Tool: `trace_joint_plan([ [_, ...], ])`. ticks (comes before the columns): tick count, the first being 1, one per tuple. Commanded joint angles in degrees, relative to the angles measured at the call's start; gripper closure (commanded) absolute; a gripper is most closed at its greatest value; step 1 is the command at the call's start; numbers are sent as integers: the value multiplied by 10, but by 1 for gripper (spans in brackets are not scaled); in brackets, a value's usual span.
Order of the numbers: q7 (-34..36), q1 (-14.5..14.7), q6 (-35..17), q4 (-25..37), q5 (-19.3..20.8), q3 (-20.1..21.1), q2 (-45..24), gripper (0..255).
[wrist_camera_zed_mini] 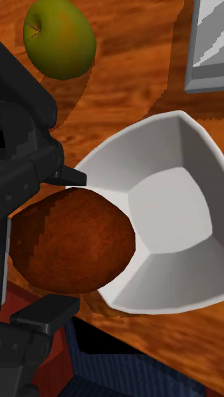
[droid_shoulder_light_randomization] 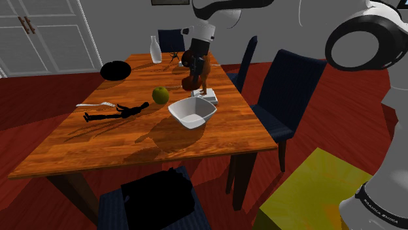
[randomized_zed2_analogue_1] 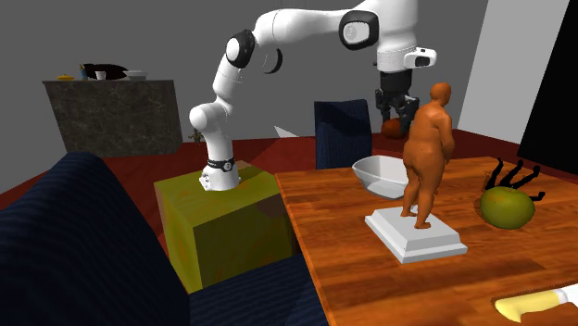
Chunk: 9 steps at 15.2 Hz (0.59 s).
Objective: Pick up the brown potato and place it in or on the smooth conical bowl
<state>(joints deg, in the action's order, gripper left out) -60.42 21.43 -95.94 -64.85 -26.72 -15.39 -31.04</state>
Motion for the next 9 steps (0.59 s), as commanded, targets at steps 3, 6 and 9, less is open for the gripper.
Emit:
trace_joint_plan([
  [3,0,3,-15,-4,-2,2,-10,255],
  [6,-8,7,-38,-31,-3,2,-8,255],
  [9,-16,10,-60,-55,-5,2,-7,255],
])
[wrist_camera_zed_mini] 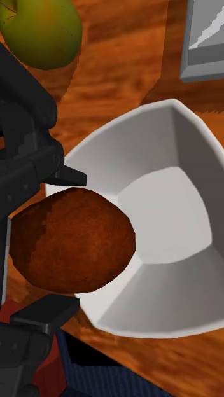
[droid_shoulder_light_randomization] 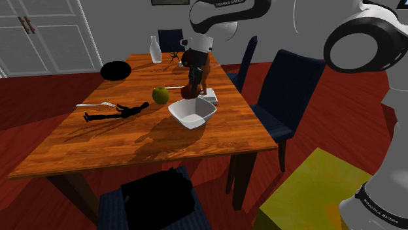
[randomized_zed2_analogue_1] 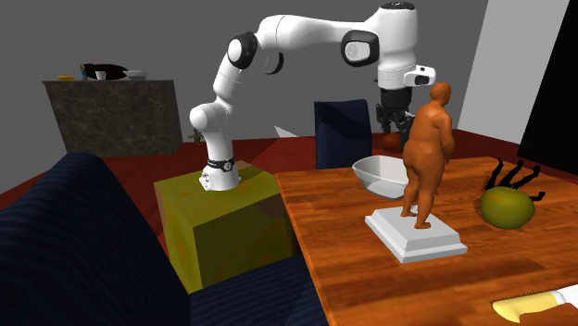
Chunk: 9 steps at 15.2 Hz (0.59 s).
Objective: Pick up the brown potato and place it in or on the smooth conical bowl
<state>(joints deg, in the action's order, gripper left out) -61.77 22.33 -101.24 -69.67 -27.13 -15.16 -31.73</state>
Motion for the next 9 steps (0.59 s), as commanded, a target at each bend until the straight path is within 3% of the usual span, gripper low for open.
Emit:
trace_joint_plan([
  [1,-5,2,-14,-14,-1,0,0,255],
  [9,-22,6,-60,-59,-7,2,-5,255],
])
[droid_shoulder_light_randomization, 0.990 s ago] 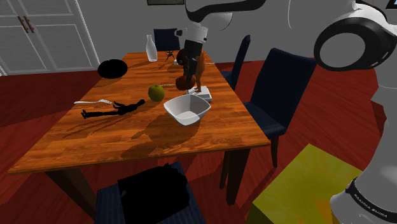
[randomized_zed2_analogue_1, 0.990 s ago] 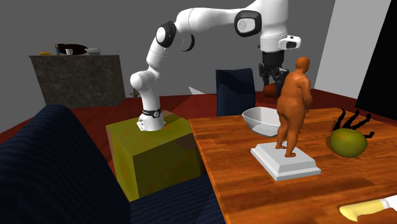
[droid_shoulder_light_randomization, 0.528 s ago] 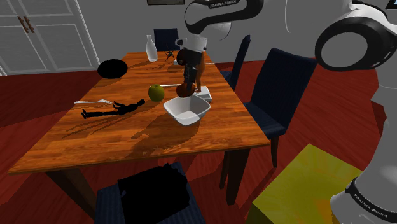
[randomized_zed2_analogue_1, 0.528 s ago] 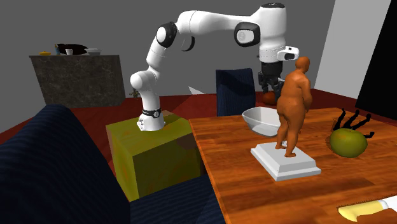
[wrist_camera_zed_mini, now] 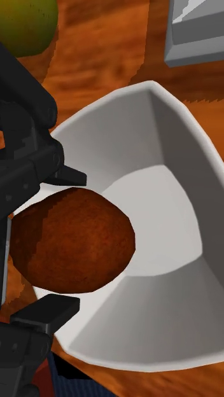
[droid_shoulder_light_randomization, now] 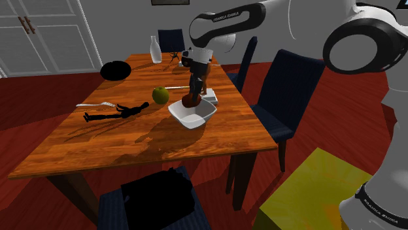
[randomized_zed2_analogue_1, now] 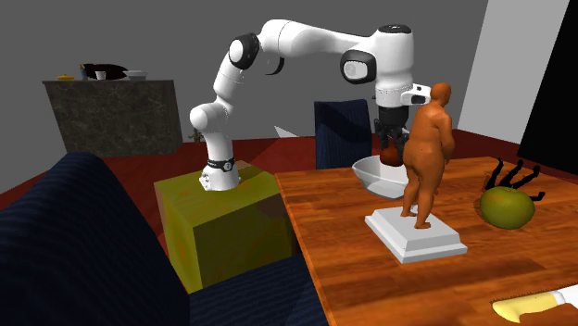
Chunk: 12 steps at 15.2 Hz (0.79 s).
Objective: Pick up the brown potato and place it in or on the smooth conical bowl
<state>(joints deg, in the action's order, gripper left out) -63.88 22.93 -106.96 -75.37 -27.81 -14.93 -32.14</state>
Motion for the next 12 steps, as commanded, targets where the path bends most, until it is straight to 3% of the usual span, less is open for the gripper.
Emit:
trace_joint_plan([
  [1,-1,0,-3,-2,-1,0,-1,255],
  [6,-1,0,-3,-2,-1,0,-1,255],
  [7,-1,0,-3,-2,-1,0,-1,0],
  [12,-1,0,-3,-2,-1,0,-1,0],
])
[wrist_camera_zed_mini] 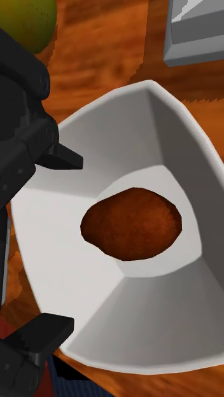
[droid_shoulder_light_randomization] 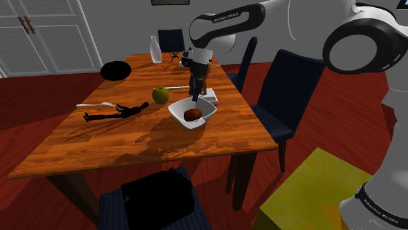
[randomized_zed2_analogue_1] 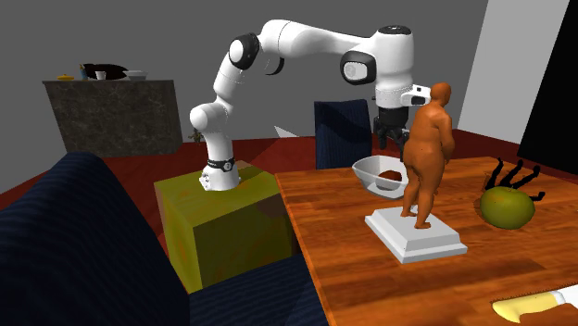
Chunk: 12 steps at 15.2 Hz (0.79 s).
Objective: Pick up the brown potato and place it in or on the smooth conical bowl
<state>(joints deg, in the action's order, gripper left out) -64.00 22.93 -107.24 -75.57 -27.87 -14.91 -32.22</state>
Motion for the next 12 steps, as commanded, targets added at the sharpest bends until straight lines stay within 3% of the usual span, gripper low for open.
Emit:
trace_joint_plan([
  [1,2,-4,16,12,2,-2,4,0],
  [4,9,-16,63,53,7,-6,10,0],
  [12,9,-16,63,53,7,-6,10,0],
])
